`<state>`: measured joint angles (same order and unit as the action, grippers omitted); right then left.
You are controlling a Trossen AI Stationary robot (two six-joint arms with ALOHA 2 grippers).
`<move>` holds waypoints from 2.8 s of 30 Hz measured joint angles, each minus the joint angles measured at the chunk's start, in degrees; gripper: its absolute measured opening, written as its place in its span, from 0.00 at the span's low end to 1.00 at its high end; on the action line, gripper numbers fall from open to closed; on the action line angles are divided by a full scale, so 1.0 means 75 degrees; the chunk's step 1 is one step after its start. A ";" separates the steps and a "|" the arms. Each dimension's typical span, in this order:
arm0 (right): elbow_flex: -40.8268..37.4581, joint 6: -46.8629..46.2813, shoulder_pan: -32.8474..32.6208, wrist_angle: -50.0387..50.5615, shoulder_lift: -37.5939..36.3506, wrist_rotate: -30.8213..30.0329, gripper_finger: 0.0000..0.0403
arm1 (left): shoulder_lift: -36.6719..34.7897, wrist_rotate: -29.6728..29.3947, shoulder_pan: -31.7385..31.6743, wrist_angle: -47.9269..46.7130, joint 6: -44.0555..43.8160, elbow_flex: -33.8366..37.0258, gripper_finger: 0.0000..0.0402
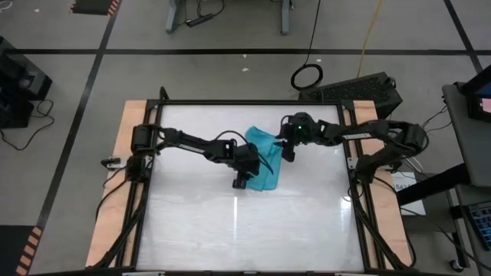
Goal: Roll towel
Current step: Roll the blue towel
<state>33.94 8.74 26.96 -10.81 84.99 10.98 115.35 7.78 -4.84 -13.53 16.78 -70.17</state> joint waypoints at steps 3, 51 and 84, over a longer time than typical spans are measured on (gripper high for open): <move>-0.0004 -0.0057 0.0003 -0.0296 0.0533 -0.0008 0.28 | 0.0000 0.0060 0.0008 -0.0003 0.0000 0.0000 0.42; 0.0302 0.0108 -0.0745 0.2581 -0.2114 -0.0622 0.28 | -0.1798 0.0607 0.0793 -0.2726 0.0997 0.0020 0.42; 0.0302 -0.0395 -0.3311 0.1407 -0.0935 -0.1090 0.28 | -0.0602 -0.3566 0.3470 -0.2666 0.1343 0.0058 0.11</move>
<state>36.21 5.78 2.13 -0.25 77.97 2.81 110.83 -18.97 21.18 -33.53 26.85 -69.73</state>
